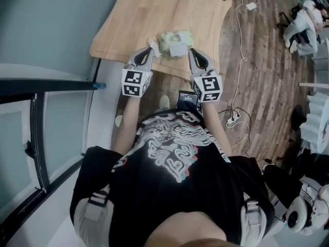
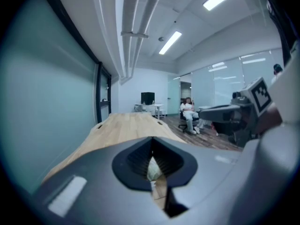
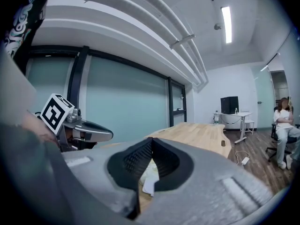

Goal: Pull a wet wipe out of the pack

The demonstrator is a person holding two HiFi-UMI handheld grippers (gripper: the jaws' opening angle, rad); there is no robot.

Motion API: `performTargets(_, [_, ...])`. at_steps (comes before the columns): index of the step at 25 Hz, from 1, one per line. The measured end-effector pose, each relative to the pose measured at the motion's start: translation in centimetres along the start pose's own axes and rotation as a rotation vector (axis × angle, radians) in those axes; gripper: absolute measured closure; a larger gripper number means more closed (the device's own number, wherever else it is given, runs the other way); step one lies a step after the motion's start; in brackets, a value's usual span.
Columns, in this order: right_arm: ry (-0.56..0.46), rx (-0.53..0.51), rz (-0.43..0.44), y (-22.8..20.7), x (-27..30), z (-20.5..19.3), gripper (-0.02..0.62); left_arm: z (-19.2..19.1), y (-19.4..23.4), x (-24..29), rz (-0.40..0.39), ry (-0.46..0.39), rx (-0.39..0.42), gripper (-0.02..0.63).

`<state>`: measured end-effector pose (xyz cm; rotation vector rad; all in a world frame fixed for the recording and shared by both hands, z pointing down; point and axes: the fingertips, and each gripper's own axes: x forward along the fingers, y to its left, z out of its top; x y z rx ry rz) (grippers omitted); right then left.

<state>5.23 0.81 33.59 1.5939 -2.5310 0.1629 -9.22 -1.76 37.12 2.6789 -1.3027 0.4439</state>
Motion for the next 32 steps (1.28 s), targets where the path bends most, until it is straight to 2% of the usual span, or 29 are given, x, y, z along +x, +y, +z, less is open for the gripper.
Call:
performTargets(8, [-0.013,-0.028,0.052,-1.3,-1.2,1.2,0.597,2.2,-2.5,-0.1,0.040,-0.027,0.010,0.617])
performTargets(22, [-0.038,-0.028,0.110,-1.8,-2.1,1.4,0.597,2.0,-3.2,-1.9,0.150,-0.019,-0.004,0.617])
performTargets(32, [-0.031,-0.037,0.153,-1.5,-2.1,0.9,0.597,1.5,-4.2,-2.3,0.174,-0.014,0.008,0.617])
